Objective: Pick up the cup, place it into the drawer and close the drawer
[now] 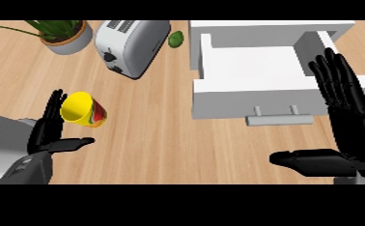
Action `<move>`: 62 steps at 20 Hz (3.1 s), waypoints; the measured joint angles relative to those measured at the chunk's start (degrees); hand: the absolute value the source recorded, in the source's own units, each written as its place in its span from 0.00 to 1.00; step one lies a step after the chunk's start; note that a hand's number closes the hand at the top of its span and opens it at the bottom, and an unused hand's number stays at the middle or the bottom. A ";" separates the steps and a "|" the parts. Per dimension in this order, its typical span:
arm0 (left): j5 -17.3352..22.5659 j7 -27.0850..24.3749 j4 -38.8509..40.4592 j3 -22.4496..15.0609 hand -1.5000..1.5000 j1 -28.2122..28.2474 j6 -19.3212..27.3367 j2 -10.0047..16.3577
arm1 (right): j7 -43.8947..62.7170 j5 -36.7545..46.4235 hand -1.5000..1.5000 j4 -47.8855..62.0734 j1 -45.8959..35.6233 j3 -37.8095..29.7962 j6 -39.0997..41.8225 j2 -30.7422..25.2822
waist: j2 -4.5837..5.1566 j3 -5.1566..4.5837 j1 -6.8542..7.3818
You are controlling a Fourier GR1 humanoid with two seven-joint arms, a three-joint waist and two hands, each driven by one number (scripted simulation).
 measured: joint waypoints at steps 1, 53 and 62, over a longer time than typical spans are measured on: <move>-0.01 0.10 0.22 0.02 0.00 -0.38 -0.23 0.17 | -0.16 -0.04 0.00 0.67 -0.43 -0.13 0.03 -0.03 | 0.05 -0.02 -0.04; 7.52 0.92 -20.56 -0.64 1.00 -5.09 -3.50 -13.15 | -0.78 -0.76 0.00 2.89 -0.31 -3.17 0.88 -1.16 | -0.88 0.27 1.74; 7.45 14.35 -40.12 -8.01 1.00 -9.45 5.09 -19.08 | -0.61 -1.35 0.00 2.90 0.69 -4.16 1.45 -1.58 | -1.11 0.32 2.20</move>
